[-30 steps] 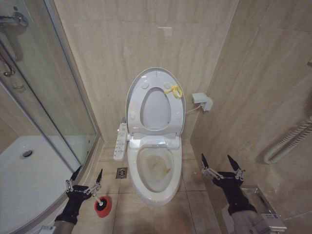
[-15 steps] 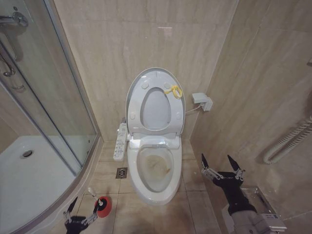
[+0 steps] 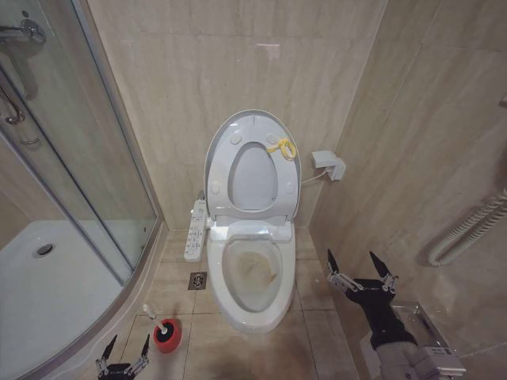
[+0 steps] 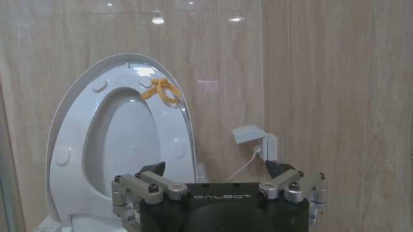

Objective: Open the toilet lid, clean the toilet bowl with a toilet brush, close the toilet lid, and flush.

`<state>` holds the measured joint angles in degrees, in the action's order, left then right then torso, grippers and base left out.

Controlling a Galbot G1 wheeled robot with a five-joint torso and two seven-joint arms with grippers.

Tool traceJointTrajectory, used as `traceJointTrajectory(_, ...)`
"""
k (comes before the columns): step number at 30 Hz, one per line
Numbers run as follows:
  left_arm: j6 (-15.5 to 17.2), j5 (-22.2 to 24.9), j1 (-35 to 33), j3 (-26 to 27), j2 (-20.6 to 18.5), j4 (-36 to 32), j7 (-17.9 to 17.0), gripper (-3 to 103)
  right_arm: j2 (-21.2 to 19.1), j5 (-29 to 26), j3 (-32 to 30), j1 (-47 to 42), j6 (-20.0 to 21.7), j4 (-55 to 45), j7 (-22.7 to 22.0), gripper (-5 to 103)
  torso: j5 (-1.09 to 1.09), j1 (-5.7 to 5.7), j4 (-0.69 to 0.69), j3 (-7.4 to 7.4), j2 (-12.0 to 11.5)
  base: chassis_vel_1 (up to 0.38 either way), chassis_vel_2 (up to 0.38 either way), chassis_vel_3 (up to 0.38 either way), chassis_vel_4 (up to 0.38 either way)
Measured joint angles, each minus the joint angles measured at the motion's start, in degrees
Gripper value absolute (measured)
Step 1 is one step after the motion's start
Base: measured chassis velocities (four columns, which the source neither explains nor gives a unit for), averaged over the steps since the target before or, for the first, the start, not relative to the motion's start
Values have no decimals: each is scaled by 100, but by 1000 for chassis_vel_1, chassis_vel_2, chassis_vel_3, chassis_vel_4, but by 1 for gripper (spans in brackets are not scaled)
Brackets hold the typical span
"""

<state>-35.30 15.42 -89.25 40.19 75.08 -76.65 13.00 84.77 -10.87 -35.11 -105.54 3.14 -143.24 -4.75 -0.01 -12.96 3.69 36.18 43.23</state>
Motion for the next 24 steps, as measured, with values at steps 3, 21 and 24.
traceJointTrajectory(3,31,4,212,-16,-52,221,89,98,0,0,0,0,0,0,0,100,1,0,-2,0,0,0,0,0,0)
traceJointTrajectory(21,102,-12,1075,-135,-253,1198,499,87,0,0,0,0,0,0,0,100,1,0,-2,0,0,0,0,0,0)
traceJointTrajectory(24,96,6,1156,-154,-278,1275,538,89,0,0,0,0,0,0,0,100,0,0,-2,0,0,0,0,0,0)
